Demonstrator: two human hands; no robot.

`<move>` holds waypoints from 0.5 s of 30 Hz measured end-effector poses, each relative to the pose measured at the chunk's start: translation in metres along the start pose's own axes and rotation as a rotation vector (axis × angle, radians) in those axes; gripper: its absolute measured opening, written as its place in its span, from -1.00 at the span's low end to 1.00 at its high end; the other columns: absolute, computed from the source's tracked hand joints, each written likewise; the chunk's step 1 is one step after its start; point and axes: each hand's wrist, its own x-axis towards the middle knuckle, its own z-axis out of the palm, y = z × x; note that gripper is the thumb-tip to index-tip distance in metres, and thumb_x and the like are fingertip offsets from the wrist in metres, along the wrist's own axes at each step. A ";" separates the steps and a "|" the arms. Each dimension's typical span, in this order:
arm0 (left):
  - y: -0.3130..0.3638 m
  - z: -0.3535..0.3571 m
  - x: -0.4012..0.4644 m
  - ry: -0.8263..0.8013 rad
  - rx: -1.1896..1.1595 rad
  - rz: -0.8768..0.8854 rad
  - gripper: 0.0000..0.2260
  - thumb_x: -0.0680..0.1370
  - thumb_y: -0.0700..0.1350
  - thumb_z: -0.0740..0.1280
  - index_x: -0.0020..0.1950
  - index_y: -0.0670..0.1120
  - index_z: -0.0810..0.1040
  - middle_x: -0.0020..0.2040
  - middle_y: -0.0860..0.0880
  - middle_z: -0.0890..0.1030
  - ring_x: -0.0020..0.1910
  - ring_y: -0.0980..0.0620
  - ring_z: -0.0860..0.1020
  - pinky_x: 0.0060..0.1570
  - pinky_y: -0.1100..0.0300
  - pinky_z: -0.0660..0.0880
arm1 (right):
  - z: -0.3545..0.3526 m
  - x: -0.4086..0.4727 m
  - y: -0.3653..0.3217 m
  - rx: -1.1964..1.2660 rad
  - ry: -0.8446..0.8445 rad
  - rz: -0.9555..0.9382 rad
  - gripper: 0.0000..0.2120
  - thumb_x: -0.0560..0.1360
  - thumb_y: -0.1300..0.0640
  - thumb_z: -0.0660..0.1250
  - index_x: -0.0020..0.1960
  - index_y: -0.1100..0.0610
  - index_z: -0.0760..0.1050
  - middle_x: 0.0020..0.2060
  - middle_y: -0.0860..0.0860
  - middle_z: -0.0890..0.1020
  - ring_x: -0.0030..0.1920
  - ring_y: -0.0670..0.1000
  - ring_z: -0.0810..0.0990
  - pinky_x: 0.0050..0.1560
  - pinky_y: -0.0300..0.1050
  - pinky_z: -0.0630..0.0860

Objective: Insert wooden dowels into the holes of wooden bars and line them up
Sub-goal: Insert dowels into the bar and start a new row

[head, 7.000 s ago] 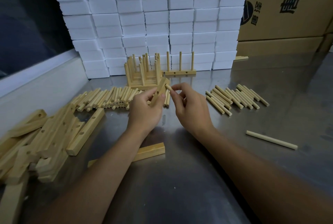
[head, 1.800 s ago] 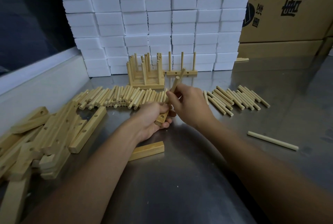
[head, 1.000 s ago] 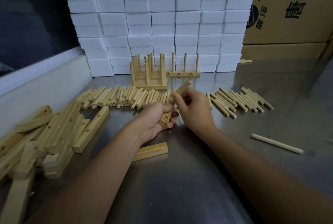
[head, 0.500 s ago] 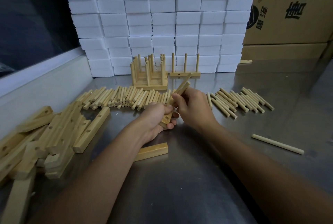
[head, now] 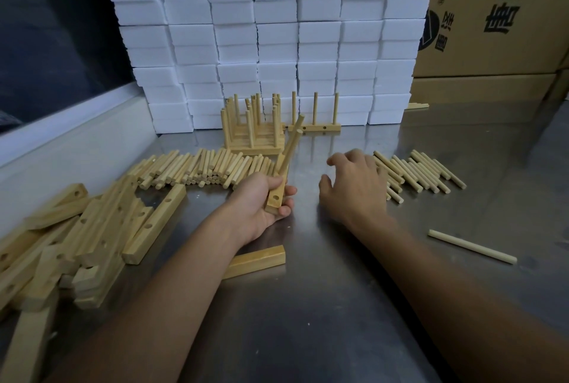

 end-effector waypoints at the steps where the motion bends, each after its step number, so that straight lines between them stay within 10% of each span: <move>1: 0.000 0.000 0.000 0.000 0.001 -0.001 -0.84 0.66 -0.25 0.10 0.19 -0.24 0.40 -0.21 -0.16 0.52 -0.40 -0.01 0.41 -0.59 0.29 0.33 | 0.000 -0.001 0.002 -0.065 -0.076 0.053 -0.68 0.57 -0.05 0.23 0.24 0.07 0.50 0.24 0.08 0.49 0.28 0.13 0.43 0.31 0.13 0.30; 8: 0.000 0.000 -0.001 0.003 0.009 -0.007 -0.81 0.66 -0.25 0.12 0.23 -0.26 0.41 -0.20 -0.16 0.52 -0.39 -0.01 0.43 -0.58 0.28 0.36 | -0.006 -0.005 -0.004 -0.141 -0.122 0.116 -0.67 0.58 0.00 0.22 -0.30 0.12 0.33 -0.15 0.07 0.54 0.03 0.18 0.54 0.25 0.14 0.31; 15: 0.001 0.001 -0.001 0.006 0.018 -0.005 -0.78 0.67 -0.23 0.12 0.27 -0.26 0.41 -0.19 -0.16 0.53 -0.39 -0.01 0.44 -0.57 0.27 0.39 | -0.012 -0.003 -0.004 0.063 -0.155 0.097 -0.81 0.54 0.26 0.35 0.16 0.16 0.51 0.09 0.12 0.53 -0.03 0.10 0.53 -0.02 -0.04 0.51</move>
